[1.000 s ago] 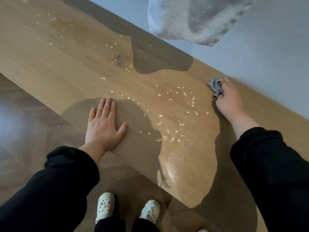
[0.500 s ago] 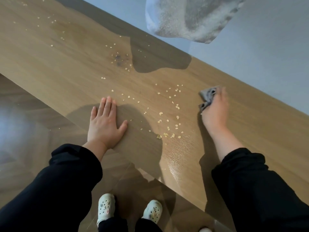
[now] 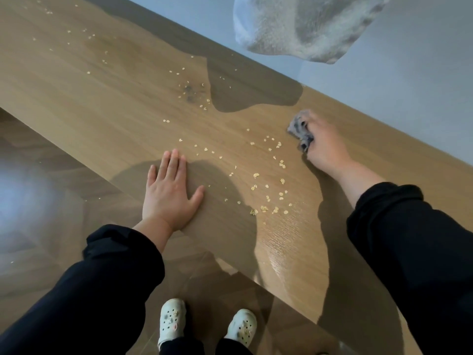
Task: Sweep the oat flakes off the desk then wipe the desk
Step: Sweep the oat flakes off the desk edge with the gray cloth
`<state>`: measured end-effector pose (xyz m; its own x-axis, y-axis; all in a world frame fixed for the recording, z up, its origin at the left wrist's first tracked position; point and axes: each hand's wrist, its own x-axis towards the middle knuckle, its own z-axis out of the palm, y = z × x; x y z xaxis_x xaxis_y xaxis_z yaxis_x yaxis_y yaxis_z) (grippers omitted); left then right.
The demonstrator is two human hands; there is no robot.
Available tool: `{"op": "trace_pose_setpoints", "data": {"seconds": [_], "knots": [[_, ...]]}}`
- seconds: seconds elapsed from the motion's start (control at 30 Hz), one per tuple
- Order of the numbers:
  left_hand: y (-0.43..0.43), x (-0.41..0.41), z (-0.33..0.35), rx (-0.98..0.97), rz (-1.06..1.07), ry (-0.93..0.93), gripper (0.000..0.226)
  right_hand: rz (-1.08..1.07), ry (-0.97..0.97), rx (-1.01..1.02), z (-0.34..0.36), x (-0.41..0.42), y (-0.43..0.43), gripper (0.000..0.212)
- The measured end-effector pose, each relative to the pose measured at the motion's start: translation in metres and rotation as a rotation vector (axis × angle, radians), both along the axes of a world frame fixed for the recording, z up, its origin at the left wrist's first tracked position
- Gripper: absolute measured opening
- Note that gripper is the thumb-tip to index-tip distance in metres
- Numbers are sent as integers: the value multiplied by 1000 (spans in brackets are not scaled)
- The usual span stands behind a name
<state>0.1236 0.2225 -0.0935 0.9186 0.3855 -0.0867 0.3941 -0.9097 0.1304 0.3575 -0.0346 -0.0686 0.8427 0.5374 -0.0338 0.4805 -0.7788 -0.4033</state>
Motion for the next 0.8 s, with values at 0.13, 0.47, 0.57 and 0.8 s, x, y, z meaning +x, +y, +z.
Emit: {"op": "trace_pose_setpoints", "data": {"seconds": [0.13,0.47,0.57,0.8], "knots": [[0,0,-1,-2,0,12,85,-187,-23,-24,2,9,10,58],[0,1,0,-14,4,17,90,-261,30,-53,3,-34,-50,71],[1,0,0,-10,-2,20,91,-321,-22,-4,0,-58,-32,69],[0,1,3,-34,-2,42,92,-51,111,-50,10,-95,-2,73]]}}
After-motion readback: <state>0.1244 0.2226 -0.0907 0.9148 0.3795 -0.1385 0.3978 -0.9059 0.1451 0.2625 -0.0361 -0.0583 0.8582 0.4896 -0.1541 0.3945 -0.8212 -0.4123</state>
